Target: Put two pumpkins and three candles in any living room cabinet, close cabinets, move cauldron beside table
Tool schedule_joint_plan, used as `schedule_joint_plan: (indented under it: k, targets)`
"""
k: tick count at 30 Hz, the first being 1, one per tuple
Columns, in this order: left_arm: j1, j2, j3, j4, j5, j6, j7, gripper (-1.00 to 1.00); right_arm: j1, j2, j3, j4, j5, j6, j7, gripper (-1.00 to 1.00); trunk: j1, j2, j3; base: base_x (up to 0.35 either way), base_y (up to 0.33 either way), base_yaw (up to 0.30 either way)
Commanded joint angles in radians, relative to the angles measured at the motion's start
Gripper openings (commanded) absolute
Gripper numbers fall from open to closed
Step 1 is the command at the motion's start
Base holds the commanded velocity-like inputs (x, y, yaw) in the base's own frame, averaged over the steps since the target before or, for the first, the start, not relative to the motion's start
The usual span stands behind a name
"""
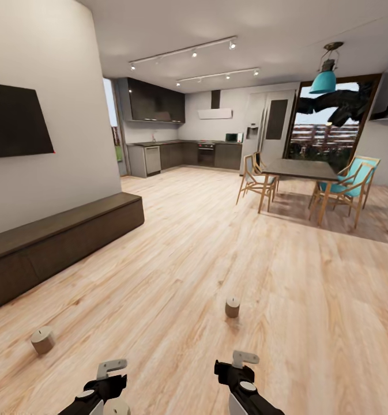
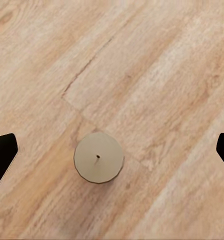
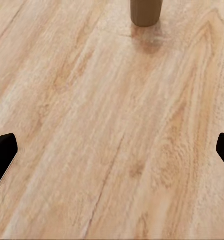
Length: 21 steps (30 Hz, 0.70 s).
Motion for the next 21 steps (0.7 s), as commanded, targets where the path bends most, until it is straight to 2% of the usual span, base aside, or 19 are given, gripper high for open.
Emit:
schedule_joint_plan:
  k: [1, 11, 21]
  targets:
    - [-0.001, 0.000, -0.007, 0.001, 0.009, -0.003, 0.004, 1.00, -0.001, 0.000, 0.008, 0.000, -0.011, -0.005, -0.006, 1.00, 0.000, 0.000, -0.001, 0.133, 0.000, 0.254]
    - [-0.001, 0.000, -0.008, 0.001, 0.009, -0.003, 0.003, 1.00, -0.001, 0.000, 0.008, 0.000, -0.011, -0.005, -0.006, 1.00, 0.000, 0.000, -0.001, 0.151, -0.058, 0.242]
    - [-0.001, 0.000, -0.007, 0.001, 0.009, -0.003, 0.003, 1.00, -0.001, 0.000, 0.008, 0.000, -0.011, -0.005, -0.006, 1.00, 0.000, 0.000, -0.001, 0.057, -0.013, 0.029]
